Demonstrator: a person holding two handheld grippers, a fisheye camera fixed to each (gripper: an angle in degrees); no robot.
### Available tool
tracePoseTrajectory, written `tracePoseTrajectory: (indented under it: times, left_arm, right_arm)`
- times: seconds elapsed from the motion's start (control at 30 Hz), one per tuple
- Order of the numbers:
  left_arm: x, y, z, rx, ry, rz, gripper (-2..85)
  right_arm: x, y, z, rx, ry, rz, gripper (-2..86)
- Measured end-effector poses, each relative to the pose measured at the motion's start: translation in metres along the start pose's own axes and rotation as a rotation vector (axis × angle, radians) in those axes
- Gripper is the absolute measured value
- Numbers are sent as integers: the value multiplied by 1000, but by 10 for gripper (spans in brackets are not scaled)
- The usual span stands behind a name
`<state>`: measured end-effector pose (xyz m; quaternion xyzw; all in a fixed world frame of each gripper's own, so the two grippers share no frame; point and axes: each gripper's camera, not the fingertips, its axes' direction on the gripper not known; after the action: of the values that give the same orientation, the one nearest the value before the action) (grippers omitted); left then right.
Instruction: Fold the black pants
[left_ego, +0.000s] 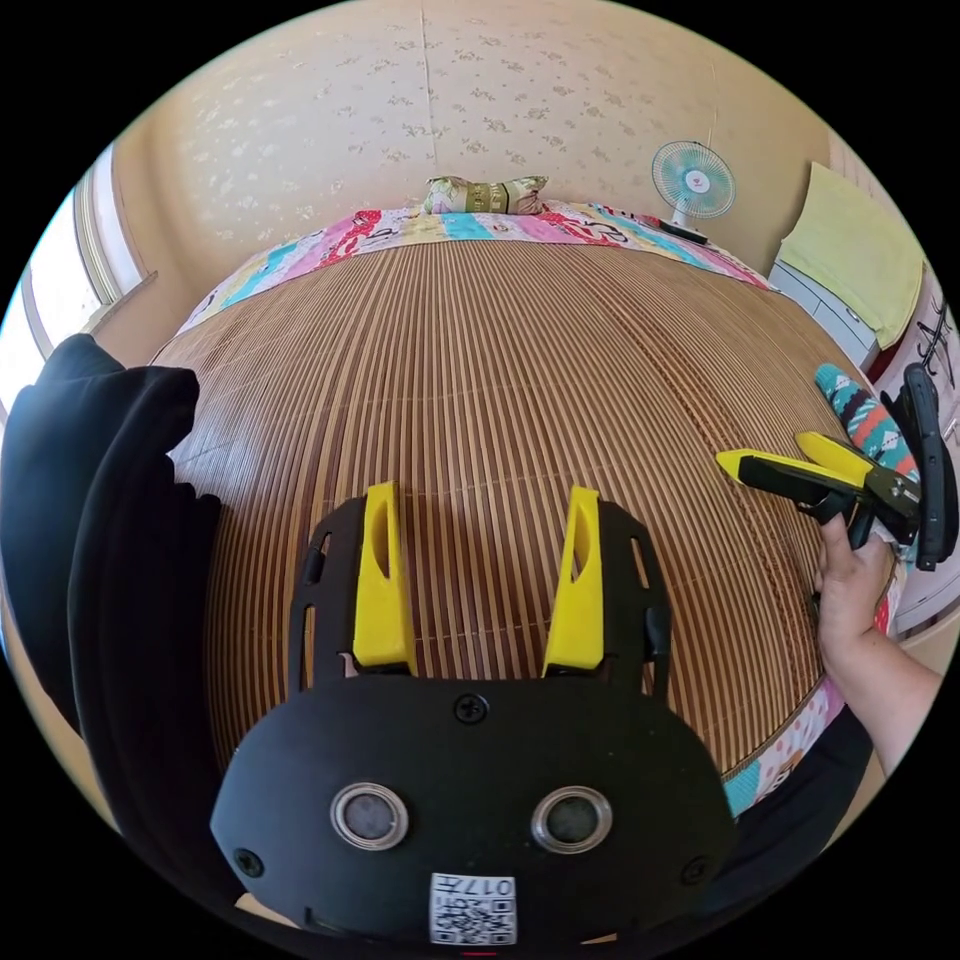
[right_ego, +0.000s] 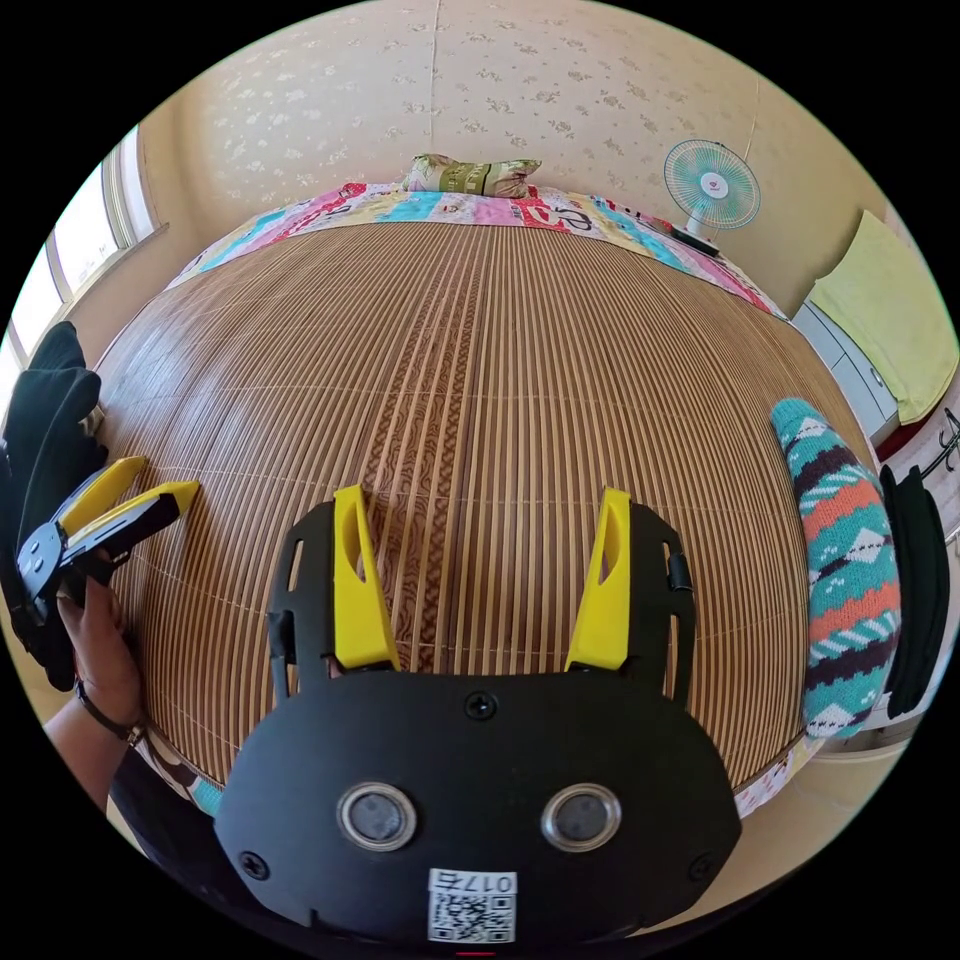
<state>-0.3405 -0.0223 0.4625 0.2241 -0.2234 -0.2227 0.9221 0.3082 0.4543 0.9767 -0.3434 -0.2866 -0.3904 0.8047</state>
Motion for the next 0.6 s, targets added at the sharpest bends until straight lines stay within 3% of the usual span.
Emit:
tracePoseTrajectory:
  times: [0.6]
  left_arm:
    - [-6,3,-1,0,-2,-1,226]
  right_arm:
    - [-15,-19,-11,1,-1,2,299]
